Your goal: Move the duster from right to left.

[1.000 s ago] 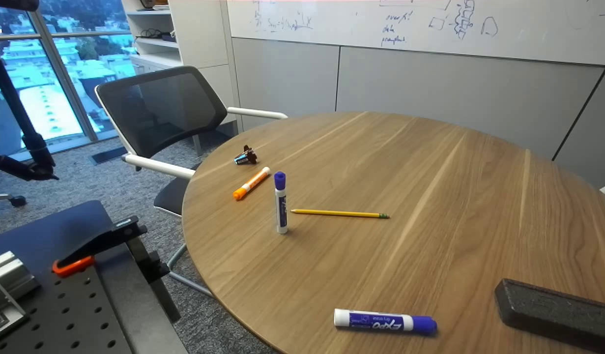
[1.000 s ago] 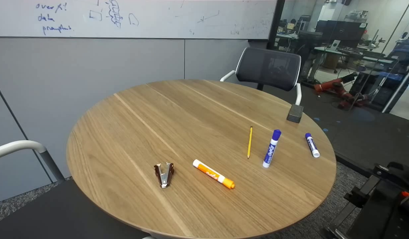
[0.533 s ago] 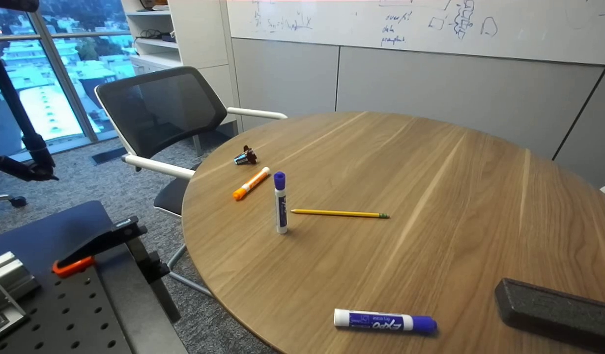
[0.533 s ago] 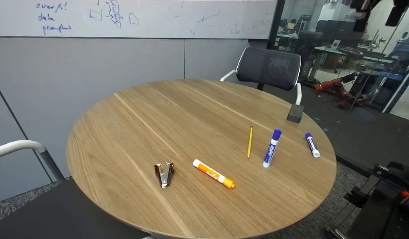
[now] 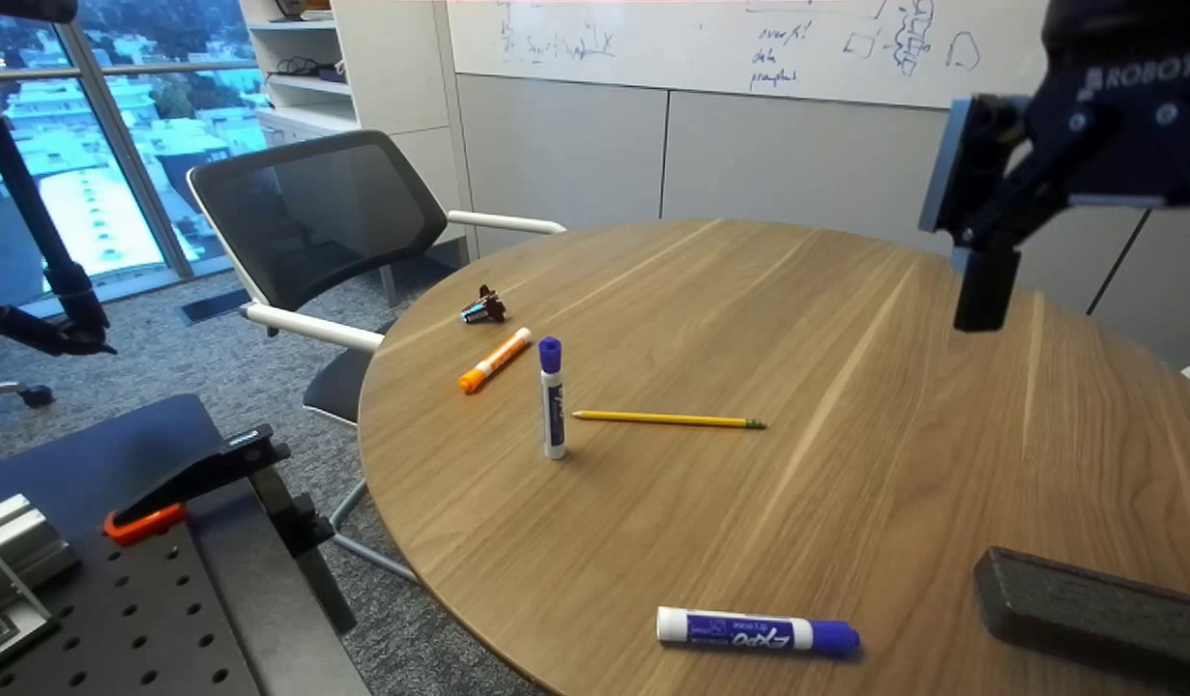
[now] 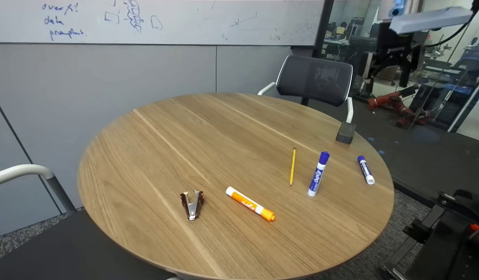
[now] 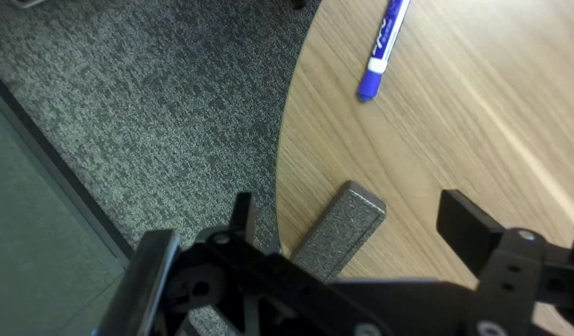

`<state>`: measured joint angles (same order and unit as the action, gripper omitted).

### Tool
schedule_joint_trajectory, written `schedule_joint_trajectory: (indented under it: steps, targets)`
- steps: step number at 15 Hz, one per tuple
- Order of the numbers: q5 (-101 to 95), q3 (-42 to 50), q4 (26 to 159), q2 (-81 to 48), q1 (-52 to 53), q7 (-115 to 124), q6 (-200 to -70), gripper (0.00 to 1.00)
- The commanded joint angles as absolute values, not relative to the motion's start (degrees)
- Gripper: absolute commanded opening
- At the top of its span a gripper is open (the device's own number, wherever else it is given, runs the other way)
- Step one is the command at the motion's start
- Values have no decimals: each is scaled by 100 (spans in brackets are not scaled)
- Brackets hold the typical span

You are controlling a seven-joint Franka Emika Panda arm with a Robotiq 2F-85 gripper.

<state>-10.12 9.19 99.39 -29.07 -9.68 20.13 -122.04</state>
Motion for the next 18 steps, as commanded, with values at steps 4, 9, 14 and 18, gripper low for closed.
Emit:
schedule_joint_trajectory:
  steps: [4, 9, 14, 18]
  targets:
    - [10, 1034, 7608, -5054, -1150, 2351, -12040, 100]
    - [219, 1157, 6211, -6210, -1324, 2616, -11808, 100]
    - [97, 1193, 4900, -7190, -1591, 2745, -11172, 100]
    - [81, 1173, 3897, -7886, -1670, 2912, -10977, 100]
